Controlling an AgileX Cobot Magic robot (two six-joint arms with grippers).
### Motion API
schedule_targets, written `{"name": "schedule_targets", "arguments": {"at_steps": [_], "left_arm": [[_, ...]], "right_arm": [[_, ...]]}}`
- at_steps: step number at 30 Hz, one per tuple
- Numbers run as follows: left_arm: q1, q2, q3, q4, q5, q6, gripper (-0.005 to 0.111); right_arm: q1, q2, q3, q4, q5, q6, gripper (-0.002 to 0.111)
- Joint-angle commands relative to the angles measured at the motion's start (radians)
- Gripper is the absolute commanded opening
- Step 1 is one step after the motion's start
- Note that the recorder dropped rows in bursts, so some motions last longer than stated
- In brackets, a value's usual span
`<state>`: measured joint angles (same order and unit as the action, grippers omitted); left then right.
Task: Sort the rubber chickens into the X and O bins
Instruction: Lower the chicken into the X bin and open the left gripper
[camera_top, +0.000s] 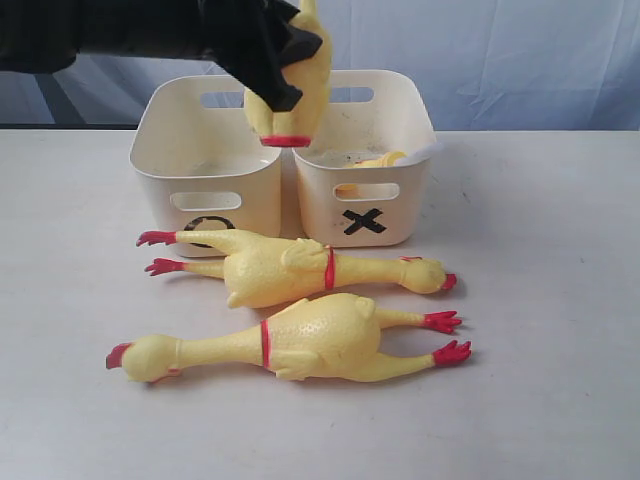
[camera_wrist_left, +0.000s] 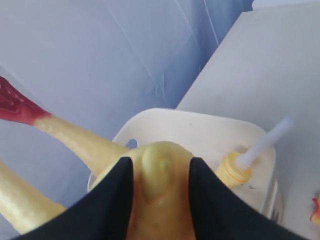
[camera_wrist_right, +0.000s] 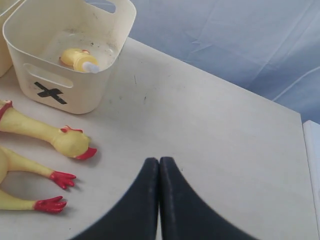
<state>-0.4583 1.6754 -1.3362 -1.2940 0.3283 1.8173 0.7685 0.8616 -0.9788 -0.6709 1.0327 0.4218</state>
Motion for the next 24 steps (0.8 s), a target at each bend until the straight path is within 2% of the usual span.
{"name": "schedule_targets", "arguments": {"at_steps": [1, 12, 19, 24], "left_arm": [[-0.005, 0.025, -0.052, -0.07, -0.003, 0.001, 0.0], [-0.035, 0.24, -0.236, -0.084, 0.008, 0.023, 0.0], [-0.035, 0.374, -0.359, -0.073, -0.03, 0.067, 0.0], [-0.039, 0.418, -0.373, -0.077, -0.015, 0.067, 0.0]], "right_arm": [[0.0, -0.007, -0.004, -0.004, 0.003, -0.006, -0.001], [0.0, -0.008, -0.004, 0.0, 0.003, -0.011, -0.001], [0.0, -0.008, -0.004, 0.0, 0.005, -0.014, -0.001], [0.0, -0.008, -0.004, 0.0, 0.005, -0.021, -0.001]]}}
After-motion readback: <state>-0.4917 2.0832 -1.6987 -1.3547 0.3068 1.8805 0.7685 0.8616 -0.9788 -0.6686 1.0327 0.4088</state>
